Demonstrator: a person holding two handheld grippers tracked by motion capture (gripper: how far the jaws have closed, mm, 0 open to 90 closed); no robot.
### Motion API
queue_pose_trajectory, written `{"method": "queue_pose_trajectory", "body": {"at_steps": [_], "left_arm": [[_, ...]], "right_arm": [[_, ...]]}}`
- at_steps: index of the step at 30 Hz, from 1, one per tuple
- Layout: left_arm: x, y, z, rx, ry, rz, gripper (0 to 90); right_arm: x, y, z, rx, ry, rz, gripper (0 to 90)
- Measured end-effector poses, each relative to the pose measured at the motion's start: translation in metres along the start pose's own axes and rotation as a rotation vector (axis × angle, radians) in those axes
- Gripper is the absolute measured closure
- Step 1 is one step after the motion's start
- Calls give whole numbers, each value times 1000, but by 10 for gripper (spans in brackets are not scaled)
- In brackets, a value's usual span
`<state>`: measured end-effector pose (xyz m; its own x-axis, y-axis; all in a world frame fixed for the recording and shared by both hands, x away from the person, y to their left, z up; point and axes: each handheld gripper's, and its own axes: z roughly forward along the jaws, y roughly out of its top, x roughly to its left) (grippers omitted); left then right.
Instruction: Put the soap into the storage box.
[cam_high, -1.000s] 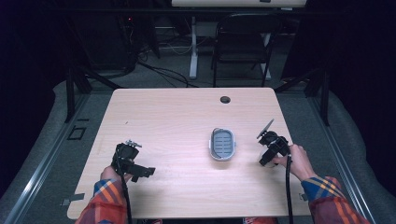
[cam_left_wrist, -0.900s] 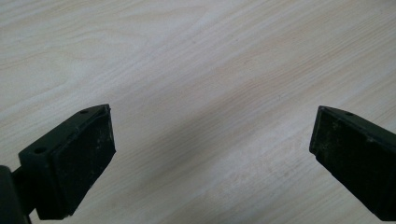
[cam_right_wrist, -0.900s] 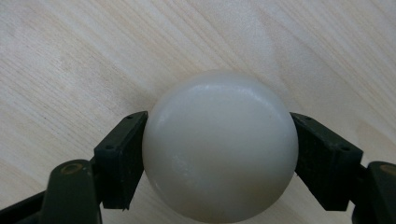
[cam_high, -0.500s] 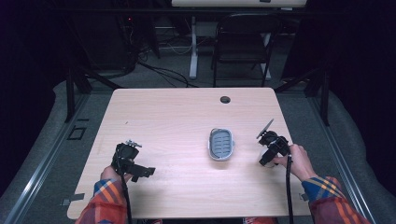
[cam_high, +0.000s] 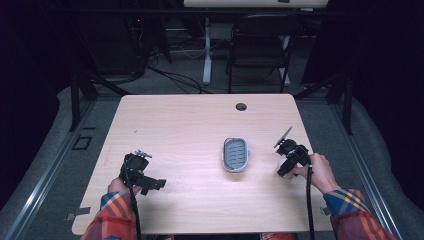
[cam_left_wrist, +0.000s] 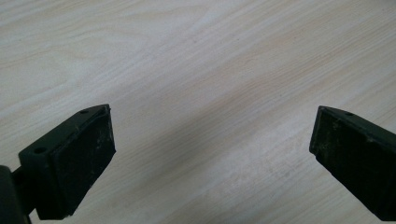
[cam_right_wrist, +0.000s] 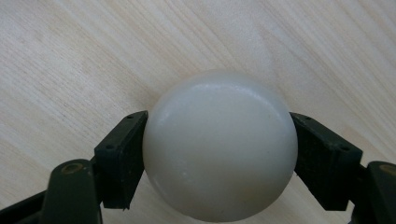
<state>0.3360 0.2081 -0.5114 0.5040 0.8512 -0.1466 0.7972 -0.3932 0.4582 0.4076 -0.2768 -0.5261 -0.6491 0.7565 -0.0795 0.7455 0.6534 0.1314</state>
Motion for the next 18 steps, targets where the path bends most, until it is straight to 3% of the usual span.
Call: {"method": "queue_pose_trajectory", "body": {"at_steps": [1, 3, 7, 9, 11, 14, 16, 18], "left_arm": [[0, 0, 0, 1, 0, 1, 1], [0, 0, 0, 2, 0, 1, 1], [0, 0, 0, 0, 0, 1, 1], [0, 0, 0, 5, 0, 4, 1], [0, 0, 0, 6, 0, 5, 1], [0, 0, 0, 6, 0, 5, 1], [0, 0, 0, 7, 0, 8, 1], [0, 0, 0, 7, 1, 9, 1]], "right_arm": [[1, 0, 1, -18, 4, 11, 243], [0, 2, -1, 9, -1, -13, 243], [3, 4, 1, -29, 6, 0, 243], [3, 8, -2, 3, 1, -37, 243], [5, 8, -1, -25, 7, -9, 243], [4, 9, -5, 1, 3, -34, 243], [5, 8, -4, -24, 6, -14, 243], [5, 9, -6, -15, 4, -17, 243]]}}
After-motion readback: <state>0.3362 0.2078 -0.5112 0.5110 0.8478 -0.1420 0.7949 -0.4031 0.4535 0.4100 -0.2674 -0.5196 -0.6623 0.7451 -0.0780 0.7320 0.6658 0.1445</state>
